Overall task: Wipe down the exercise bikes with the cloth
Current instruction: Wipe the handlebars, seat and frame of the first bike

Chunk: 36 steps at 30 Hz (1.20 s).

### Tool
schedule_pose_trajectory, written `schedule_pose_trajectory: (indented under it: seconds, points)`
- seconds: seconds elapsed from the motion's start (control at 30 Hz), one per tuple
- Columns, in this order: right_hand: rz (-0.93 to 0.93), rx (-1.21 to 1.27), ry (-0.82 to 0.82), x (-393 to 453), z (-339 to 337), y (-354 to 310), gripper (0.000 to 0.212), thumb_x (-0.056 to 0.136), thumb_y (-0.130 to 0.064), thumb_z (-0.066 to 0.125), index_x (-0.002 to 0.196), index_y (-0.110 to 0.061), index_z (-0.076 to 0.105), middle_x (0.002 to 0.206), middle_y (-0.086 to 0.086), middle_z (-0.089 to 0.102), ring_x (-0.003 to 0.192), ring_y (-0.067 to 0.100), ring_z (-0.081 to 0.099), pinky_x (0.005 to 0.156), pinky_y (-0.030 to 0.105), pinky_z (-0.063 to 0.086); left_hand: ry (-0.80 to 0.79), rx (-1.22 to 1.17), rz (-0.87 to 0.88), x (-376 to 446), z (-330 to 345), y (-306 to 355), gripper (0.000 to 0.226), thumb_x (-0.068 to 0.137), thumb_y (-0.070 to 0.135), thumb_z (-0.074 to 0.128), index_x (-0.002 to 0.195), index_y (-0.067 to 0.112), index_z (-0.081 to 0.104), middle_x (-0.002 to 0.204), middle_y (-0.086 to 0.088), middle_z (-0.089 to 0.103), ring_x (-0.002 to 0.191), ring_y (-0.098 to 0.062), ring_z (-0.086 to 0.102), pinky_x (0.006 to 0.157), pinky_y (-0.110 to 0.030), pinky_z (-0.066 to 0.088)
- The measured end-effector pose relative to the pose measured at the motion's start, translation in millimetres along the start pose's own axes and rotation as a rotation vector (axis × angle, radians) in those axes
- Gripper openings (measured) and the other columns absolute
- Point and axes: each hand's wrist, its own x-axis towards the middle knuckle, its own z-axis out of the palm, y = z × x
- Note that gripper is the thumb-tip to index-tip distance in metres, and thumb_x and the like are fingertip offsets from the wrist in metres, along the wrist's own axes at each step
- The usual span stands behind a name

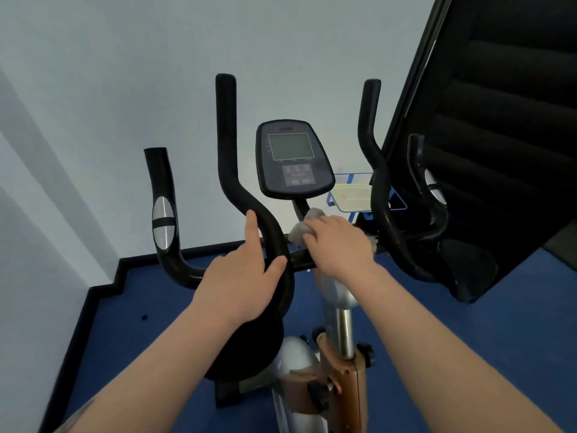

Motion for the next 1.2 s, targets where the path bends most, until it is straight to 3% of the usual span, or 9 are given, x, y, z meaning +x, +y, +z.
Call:
schedule_pose_trajectory:
  seconds: [0.07, 0.17, 0.23, 0.4, 0.57, 0.73, 0.9, 1.07, 1.2]
  points:
    - [-0.022, 0.070, 0.074, -8.9, 2.1, 5.5, 0.036, 0.101, -0.036, 0.031, 0.125, -0.024, 0.055, 0.123, 0.000, 0.058, 0.117, 0.023, 0.046, 0.087, 0.038, 0.041, 0.014, 0.005, 0.004, 2.4, 2.5, -1.3, 0.084, 0.099, 0.055, 0.034, 0.150, 0.028, -0.026, 0.092, 0.003, 0.062, 0.083, -0.025, 0.061, 0.080, -0.041, 0.047]
    - [0.082, 0.180, -0.196, 27.1, -12.3, 6.0, 0.034, 0.100, -0.036, 0.032, 0.118, -0.020, 0.057, 0.121, 0.009, 0.059, 0.112, 0.030, 0.052, 0.080, 0.037, 0.038, 0.009, -0.014, 0.017, 4.5, 1.9, -1.9, 0.084, 0.100, 0.053, 0.035, 0.151, 0.025, -0.025, 0.093, 0.006, 0.062, 0.076, -0.019, 0.058, 0.078, -0.039, 0.046]
    - [0.087, 0.188, -0.243, 31.5, -13.6, 2.9, 0.034, 0.101, -0.034, 0.032, 0.117, -0.018, 0.056, 0.119, 0.012, 0.059, 0.107, 0.030, 0.053, 0.077, 0.036, 0.037, 0.000, -0.034, 0.016, 3.0, 0.5, -1.6, 0.084, 0.100, 0.053, 0.036, 0.151, 0.027, -0.025, 0.089, 0.007, 0.062, 0.077, -0.019, 0.060, 0.079, -0.040, 0.048]
    - [0.055, 0.078, 0.241, -21.5, 10.8, 2.4, 0.033, 0.101, -0.034, 0.033, 0.110, -0.019, 0.061, 0.108, 0.000, 0.062, 0.106, 0.022, 0.050, 0.079, 0.034, 0.040, 0.018, -0.016, 0.020, 2.9, 2.2, -2.8, 0.084, 0.099, 0.055, 0.035, 0.150, 0.028, -0.027, 0.083, 0.008, 0.059, 0.073, -0.017, 0.058, 0.073, -0.037, 0.043]
    - [0.147, 0.150, -0.196, 32.6, -11.5, 2.6, 0.033, 0.102, -0.027, 0.029, 0.121, -0.013, 0.053, 0.120, 0.012, 0.059, 0.106, 0.029, 0.053, 0.075, 0.033, 0.034, 0.003, -0.017, 0.010, 4.7, 1.2, -1.4, 0.084, 0.100, 0.053, 0.036, 0.151, 0.025, -0.025, 0.089, 0.007, 0.061, 0.076, -0.019, 0.060, 0.076, -0.039, 0.045]
    - [0.050, 0.024, 0.068, -6.7, 2.1, 3.3, 0.040, 0.103, -0.032, 0.026, 0.127, -0.015, 0.053, 0.120, 0.008, 0.058, 0.107, 0.028, 0.054, 0.075, 0.036, 0.037, 0.023, -0.009, 0.011, 2.5, 2.8, -1.3, 0.084, 0.099, 0.054, 0.036, 0.150, 0.028, -0.025, 0.075, 0.009, 0.054, 0.071, -0.018, 0.059, 0.068, -0.037, 0.041]
    - [0.158, 0.008, -0.251, 32.8, -9.3, -2.8, 0.041, 0.100, -0.022, 0.037, 0.138, -0.008, 0.043, 0.135, 0.013, 0.050, 0.119, 0.033, 0.051, 0.088, 0.040, 0.042, 0.005, -0.020, 0.004, 4.6, 2.7, -1.6, 0.083, 0.099, 0.053, 0.036, 0.151, 0.028, -0.024, 0.080, 0.009, 0.057, 0.073, -0.018, 0.059, 0.071, -0.037, 0.042]
    - [0.091, -0.060, 0.113, -14.4, 5.5, -2.5, 0.039, 0.102, -0.032, 0.029, 0.130, -0.017, 0.051, 0.123, 0.005, 0.058, 0.109, 0.026, 0.051, 0.078, 0.037, 0.040, 0.020, 0.001, 0.013, 2.7, 3.5, -1.3, 0.083, 0.099, 0.054, 0.035, 0.151, 0.028, -0.025, 0.079, 0.008, 0.055, 0.076, -0.021, 0.061, 0.073, -0.039, 0.046]
    - [0.179, 0.189, -0.225, 30.6, -15.2, 4.7, 0.032, 0.097, -0.024, 0.036, 0.122, -0.018, 0.056, 0.120, 0.008, 0.061, 0.105, 0.028, 0.055, 0.076, 0.034, 0.038, 0.008, -0.016, 0.008, 5.0, 3.7, -2.8, 0.084, 0.099, 0.054, 0.035, 0.151, 0.028, -0.026, 0.087, 0.008, 0.061, 0.076, -0.019, 0.061, 0.074, -0.039, 0.046]
